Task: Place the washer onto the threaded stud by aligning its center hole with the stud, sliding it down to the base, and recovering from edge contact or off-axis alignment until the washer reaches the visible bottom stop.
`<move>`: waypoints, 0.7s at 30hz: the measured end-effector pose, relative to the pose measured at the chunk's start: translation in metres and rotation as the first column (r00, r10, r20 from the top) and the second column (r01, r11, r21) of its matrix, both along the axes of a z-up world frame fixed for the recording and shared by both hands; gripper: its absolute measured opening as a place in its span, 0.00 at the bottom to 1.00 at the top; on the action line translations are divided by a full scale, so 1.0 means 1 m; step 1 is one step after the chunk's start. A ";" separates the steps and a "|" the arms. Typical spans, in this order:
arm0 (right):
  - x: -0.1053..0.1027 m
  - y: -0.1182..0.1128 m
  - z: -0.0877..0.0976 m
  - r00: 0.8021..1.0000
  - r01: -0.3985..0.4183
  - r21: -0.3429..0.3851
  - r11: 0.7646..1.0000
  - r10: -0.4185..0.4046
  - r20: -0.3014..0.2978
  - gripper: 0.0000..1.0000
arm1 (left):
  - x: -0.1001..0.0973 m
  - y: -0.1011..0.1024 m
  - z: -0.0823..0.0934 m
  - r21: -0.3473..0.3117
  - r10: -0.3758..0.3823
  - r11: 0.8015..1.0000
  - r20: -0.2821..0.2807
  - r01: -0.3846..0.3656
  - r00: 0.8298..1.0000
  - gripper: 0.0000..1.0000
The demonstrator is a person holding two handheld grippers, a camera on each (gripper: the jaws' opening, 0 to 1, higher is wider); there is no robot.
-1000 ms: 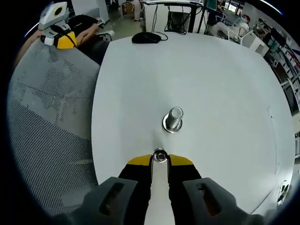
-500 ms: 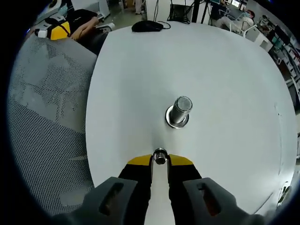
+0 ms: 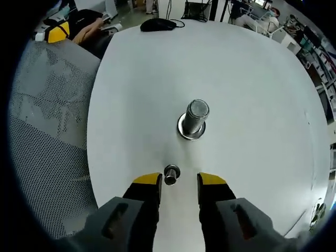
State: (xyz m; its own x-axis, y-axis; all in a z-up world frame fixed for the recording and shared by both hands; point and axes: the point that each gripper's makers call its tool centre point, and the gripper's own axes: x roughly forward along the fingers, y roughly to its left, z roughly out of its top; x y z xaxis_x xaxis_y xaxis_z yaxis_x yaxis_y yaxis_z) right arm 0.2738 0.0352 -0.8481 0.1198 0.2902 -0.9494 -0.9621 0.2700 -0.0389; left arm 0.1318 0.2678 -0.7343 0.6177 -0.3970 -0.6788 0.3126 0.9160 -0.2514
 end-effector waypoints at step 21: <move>-0.069 -0.017 0.136 0.952 0.263 0.460 0.848 -0.304 0.017 0.40 | 0.001 -0.004 0.004 -0.006 -0.032 0.999 0.031 0.032 0.999 0.00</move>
